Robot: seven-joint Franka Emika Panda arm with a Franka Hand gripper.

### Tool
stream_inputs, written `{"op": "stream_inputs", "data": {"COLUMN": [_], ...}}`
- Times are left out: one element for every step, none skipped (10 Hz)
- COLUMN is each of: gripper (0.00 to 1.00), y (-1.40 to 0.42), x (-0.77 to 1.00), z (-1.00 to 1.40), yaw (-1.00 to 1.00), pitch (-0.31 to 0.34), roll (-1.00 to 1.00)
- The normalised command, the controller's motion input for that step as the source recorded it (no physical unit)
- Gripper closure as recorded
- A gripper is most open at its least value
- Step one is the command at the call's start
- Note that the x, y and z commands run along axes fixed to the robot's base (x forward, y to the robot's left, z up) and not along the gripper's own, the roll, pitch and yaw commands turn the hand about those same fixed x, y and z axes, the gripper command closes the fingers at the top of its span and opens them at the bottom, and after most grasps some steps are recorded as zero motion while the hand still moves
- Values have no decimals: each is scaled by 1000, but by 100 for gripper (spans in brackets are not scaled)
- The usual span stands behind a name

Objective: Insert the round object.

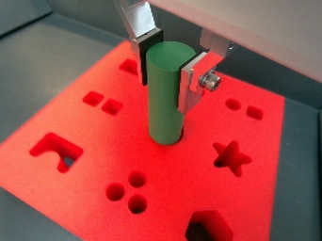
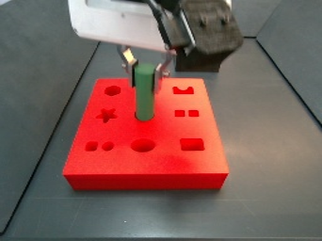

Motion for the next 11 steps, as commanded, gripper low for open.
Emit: {"op": "stream_inputs", "data": {"gripper": [100, 100, 100, 100, 100, 100, 100, 100, 100, 100, 100], "y": [-40, -103, -117, -131, -117, 0, 40, 54, 60, 0, 0], "x": [0, 0, 0, 0, 11, 63, 149, 149, 91, 9, 0], "z": [-203, -377, -580, -649, -651, -697, -831, -914, -800, -111, 0], "yaw": [40, 66, 34, 0, 0, -20, -43, -23, -14, -31, 0], "pitch": [-34, -71, -120, -116, -94, -106, -90, -94, -103, 0, 0], "roll": [113, 263, 283, 301, 266, 120, 0, 0, 0, 0, 0]}}
